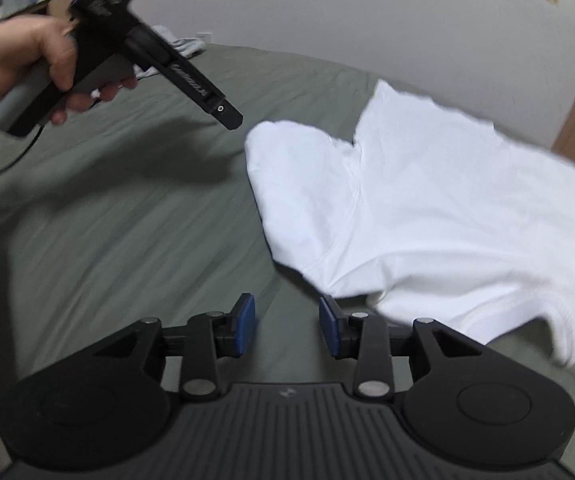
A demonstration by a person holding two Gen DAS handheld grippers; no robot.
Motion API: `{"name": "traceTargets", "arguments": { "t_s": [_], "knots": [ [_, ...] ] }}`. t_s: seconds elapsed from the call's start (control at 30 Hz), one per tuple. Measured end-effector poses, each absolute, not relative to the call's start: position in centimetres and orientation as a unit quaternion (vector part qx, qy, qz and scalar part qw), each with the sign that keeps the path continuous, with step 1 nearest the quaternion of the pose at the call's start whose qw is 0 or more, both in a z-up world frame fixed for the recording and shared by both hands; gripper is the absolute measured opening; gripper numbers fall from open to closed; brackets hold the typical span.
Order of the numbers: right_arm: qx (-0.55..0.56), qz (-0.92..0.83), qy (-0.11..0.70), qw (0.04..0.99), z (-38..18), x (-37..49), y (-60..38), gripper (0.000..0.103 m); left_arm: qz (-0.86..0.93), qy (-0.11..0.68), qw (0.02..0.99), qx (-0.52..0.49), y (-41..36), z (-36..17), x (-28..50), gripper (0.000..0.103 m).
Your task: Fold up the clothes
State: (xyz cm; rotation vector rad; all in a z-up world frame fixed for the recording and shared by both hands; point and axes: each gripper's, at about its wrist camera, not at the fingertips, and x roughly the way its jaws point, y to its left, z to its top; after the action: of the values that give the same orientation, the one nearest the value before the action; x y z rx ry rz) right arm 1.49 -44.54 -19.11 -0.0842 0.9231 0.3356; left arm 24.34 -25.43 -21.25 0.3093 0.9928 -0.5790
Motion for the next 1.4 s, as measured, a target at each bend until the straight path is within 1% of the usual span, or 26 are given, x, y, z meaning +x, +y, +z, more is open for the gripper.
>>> {"name": "traceTargets", "arguments": {
  "t_s": [0.07,0.23,0.3,0.37,0.57,0.63,0.7,0.73,0.77,0.8,0.87,0.93,1.13,1.2,1.27,1.33,1.37,1.4],
  "knots": [
    [-0.015,0.159,0.452,0.878,-19.8,2.1,-44.6,0.038,-0.272,0.473,0.822,0.162,-26.0,-22.1,24.5,0.061],
    [0.011,0.144,0.454,0.879,-20.8,3.1,-44.7,0.040,-0.298,0.476,0.814,0.146,-26.8,-22.8,25.2,0.061],
    [0.019,0.139,0.451,0.881,-20.9,3.8,-44.7,0.046,-0.308,0.472,0.813,0.146,-27.5,-22.9,25.2,0.061],
    [0.029,0.130,0.446,0.885,-20.8,4.5,-44.8,0.047,-0.317,0.463,0.815,0.145,-28.0,-22.6,24.9,0.061],
    [0.059,0.105,0.440,0.890,-21.0,5.4,-45.2,0.047,-0.324,0.458,0.814,0.150,-29.2,-23.2,24.5,0.060],
    [0.070,0.100,0.438,0.891,-21.1,5.6,-45.3,0.047,-0.330,0.460,0.811,0.148,-29.3,-23.0,24.4,0.051],
    [0.082,0.095,0.437,0.891,-21.1,5.8,-45.5,0.047,-0.342,0.464,0.805,0.142,-29.5,-22.9,24.3,0.026],
    [0.088,0.092,0.435,0.891,-21.1,6.1,-45.6,0.046,-0.344,0.465,0.802,0.150,-29.8,-22.7,24.2,0.023],
    [0.091,0.090,0.434,0.892,-21.0,6.2,-45.7,0.038,-0.345,0.466,0.799,0.159,-30.2,-22.4,24.1,0.018],
    [0.093,0.087,0.433,0.892,-20.9,6.6,-45.7,0.020,-0.345,0.466,0.798,0.165,-30.4,-22.3,24.2,0.012],
    [0.097,0.082,0.431,0.893,-20.7,7.1,-45.7,0.011,-0.342,0.475,0.792,0.173,-30.4,-21.5,24.2,0.009],
    [0.100,0.077,0.428,0.895,-20.0,7.3,-45.8,0.010,-0.337,0.482,0.788,0.182,-30.3,-20.4,24.1,0.009],
    [0.101,0.088,0.414,0.900,-17.5,6.5,-45.7,0.011,-0.323,0.475,0.790,0.215,-28.3,-15.2,23.0,0.009],
    [0.094,0.095,0.419,0.898,-17.4,6.4,-45.4,0.016,-0.313,0.477,0.790,0.226,-28.2,-14.7,22.9,0.009],
    [0.086,0.093,0.429,0.895,-17.9,6.5,-45.0,0.017,-0.276,0.472,0.800,0.249,-28.2,-15.4,23.2,0.010],
    [0.081,0.092,0.438,0.891,-18.5,6.5,-44.6,0.019,-0.264,0.467,0.806,0.250,-28.1,-16.4,23.6,0.010],
    [0.082,0.098,0.445,0.887,-18.7,6.3,-44.6,0.026,-0.263,0.478,0.803,0.241,-27.9,-17.1,23.9,0.011],
    [0.085,0.101,0.450,0.883,-18.9,6.1,-44.6,0.039,-0.265,0.485,0.799,0.236,-27.8,-17.4,24.0,0.015]
  ]
}}
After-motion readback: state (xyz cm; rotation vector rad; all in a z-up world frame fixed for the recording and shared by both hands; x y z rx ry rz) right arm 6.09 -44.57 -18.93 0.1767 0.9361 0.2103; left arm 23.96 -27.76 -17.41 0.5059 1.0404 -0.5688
